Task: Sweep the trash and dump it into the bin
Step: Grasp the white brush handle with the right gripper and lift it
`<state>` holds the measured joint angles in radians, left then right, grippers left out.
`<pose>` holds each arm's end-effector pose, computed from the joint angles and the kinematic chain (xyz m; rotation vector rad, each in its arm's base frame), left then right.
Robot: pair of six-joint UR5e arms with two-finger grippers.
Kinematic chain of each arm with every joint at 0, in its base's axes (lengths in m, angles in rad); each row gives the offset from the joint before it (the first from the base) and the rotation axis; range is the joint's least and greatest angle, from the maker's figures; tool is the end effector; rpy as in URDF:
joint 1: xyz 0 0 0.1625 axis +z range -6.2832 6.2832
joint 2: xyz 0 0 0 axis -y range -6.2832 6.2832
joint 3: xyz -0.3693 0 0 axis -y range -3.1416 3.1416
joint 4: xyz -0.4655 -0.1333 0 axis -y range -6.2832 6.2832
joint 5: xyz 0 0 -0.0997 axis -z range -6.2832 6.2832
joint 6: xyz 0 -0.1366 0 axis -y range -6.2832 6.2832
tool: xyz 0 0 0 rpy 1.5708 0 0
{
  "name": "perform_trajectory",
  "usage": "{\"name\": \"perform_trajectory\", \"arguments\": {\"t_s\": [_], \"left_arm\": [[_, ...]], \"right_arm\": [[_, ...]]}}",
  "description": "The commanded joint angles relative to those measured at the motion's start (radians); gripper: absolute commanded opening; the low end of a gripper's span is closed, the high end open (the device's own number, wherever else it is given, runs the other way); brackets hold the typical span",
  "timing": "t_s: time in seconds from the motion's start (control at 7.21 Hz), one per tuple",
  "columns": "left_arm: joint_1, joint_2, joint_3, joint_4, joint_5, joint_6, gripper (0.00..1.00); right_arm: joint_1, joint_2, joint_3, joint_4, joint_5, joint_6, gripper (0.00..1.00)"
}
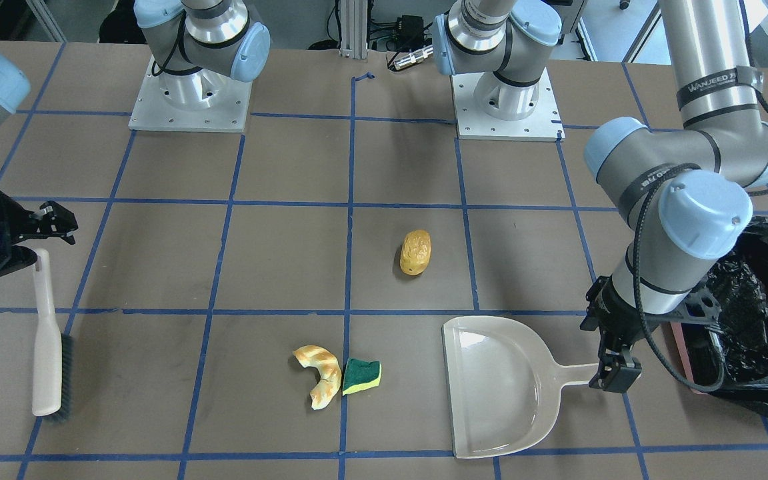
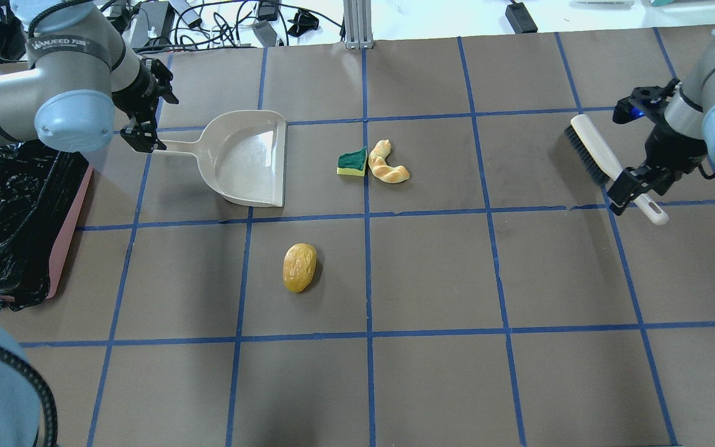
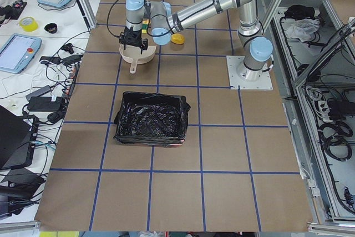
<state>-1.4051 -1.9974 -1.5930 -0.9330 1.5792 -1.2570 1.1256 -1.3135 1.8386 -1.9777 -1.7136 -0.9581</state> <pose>-0.0156 -0.7081 0.1813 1.9858 -2.3022 0.2529 -0.1469 -0.5723 0.1403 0.7980 -2.9914 -0.2828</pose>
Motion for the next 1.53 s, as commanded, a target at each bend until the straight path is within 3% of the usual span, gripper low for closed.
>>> {"name": "perform_trajectory", "arguments": {"t_s": [0.0, 0.14, 0.69, 0.97, 1.11, 1.25, 1.39], "left_arm": [[0.032, -0.047, 0.031, 0.002, 0.002, 0.008, 1.0], [0.076, -0.061, 0.031, 0.002, -0.004, 0.014, 1.0], [0.078, -0.095, 0.025, 0.011, -0.007, -0.04, 1.0], [0.08, -0.095, 0.015, 0.0, -0.002, -0.045, 1.0], [0.078, -0.098, 0.01, -0.003, -0.002, -0.047, 0.93], [0.078, -0.098, 0.011, -0.038, -0.004, -0.045, 0.77], [0.078, -0.098, 0.011, -0.04, -0.005, -0.045, 0.38]], "right_arm": [[-0.017, 0.025, 0.004, -0.027, 0.003, -0.03, 0.91], [-0.017, 0.028, 0.004, -0.029, 0.003, 0.033, 0.84], [-0.017, 0.069, 0.005, -0.026, 0.009, 0.056, 0.8], [-0.017, 0.066, 0.002, -0.026, 0.008, 0.056, 0.7], [-0.017, 0.066, 0.002, -0.024, 0.005, 0.055, 0.35], [-0.017, 0.068, 0.002, -0.023, 0.002, 0.055, 0.06], [-0.017, 0.066, 0.002, -0.026, 0.005, 0.059, 0.0]]}}
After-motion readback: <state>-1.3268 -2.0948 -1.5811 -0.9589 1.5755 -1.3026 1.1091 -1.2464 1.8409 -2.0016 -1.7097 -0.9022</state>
